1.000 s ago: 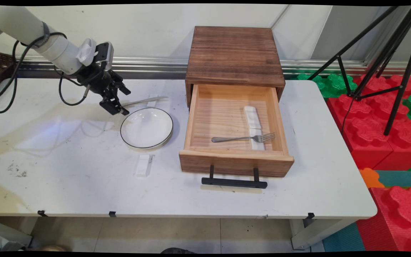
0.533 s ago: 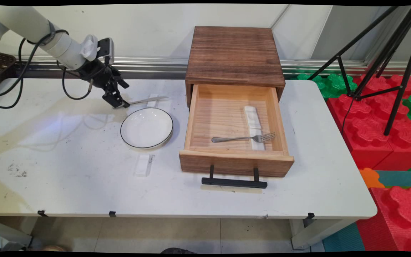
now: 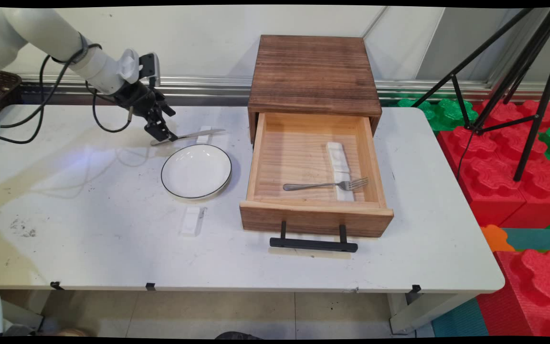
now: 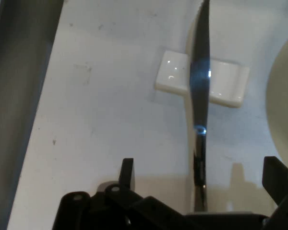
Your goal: Pick up the knife from the left of the white plate
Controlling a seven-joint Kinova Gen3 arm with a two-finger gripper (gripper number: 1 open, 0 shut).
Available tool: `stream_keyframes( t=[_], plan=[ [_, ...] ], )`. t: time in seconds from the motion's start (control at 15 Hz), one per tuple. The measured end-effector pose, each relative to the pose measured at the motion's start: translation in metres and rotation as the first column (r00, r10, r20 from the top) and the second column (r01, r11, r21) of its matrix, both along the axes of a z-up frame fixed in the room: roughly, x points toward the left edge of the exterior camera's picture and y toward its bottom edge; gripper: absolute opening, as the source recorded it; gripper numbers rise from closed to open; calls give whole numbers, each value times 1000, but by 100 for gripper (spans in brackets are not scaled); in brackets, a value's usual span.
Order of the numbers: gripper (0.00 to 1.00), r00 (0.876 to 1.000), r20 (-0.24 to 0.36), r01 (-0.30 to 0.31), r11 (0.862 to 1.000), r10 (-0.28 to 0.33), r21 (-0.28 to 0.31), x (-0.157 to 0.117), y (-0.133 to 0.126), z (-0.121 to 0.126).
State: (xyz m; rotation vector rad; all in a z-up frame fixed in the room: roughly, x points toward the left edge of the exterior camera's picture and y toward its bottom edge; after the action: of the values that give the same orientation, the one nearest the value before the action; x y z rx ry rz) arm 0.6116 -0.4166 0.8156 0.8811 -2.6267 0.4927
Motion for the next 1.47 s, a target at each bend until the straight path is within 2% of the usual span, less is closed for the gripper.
stream_keyframes(
  t=[0.53, 1.13, 1.2, 1.47],
  plan=[
    [100, 1000, 5, -16, 1000, 16, 11, -2, -17, -20],
    [100, 1000, 3, -9, 1000, 9, 26, -5, -25, -35],
    [0, 1000, 3, -7, 1000, 7, 27, -5, -26, -36],
    [0, 1000, 0, -7, 1000, 7, 23, -5, -27, -35]
  ],
)
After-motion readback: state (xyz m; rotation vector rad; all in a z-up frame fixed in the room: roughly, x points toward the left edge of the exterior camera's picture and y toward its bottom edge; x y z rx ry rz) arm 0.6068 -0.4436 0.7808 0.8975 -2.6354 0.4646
